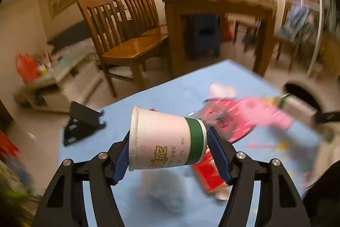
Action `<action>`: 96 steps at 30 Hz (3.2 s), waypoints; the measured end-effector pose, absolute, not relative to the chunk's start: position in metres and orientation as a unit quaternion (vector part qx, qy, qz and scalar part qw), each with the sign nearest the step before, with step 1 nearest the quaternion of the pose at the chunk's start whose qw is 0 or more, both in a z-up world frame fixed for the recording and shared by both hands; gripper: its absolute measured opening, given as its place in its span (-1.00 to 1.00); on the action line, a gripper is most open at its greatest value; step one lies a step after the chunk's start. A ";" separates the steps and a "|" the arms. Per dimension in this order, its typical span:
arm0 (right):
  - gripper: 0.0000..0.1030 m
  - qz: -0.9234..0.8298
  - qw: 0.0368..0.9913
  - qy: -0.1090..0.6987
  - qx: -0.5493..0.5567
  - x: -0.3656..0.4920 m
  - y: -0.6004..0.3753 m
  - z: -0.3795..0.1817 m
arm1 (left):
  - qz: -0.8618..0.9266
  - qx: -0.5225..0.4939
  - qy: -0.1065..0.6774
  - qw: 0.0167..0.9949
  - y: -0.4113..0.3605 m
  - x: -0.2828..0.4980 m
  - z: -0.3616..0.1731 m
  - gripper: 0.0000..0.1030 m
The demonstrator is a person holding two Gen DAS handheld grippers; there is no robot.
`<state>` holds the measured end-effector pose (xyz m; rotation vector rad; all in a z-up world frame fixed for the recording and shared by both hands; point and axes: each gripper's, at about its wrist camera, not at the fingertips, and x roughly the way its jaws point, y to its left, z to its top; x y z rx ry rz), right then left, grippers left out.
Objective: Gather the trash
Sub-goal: 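Drop the ointment box and paper cup into the bin with both tools, then grasp the clear plastic cup on the table with the right tool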
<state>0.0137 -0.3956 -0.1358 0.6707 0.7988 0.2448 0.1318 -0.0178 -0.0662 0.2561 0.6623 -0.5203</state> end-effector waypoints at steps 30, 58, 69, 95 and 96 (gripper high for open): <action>0.88 -0.231 0.825 0.306 0.416 -0.068 -0.613 -0.189 | -0.498 0.138 0.379 0.768 -0.340 0.041 -0.094 0.27; 0.89 -0.226 0.868 0.243 0.369 -0.079 -0.602 -0.154 | -0.444 0.162 0.372 0.799 -0.294 0.016 -0.115 0.87; 0.54 -0.014 0.912 0.408 0.046 0.053 -0.385 -0.146 | -0.280 0.149 0.356 0.879 -0.083 0.000 -0.124 0.87; -0.31 0.150 0.869 0.468 0.056 0.211 -0.177 -0.150 | -0.191 -0.066 0.379 0.903 0.089 0.048 -0.125 0.87; -0.31 0.157 0.870 0.462 0.072 0.204 -0.184 -0.144 | -0.194 -0.065 0.380 0.902 0.088 0.050 -0.126 0.87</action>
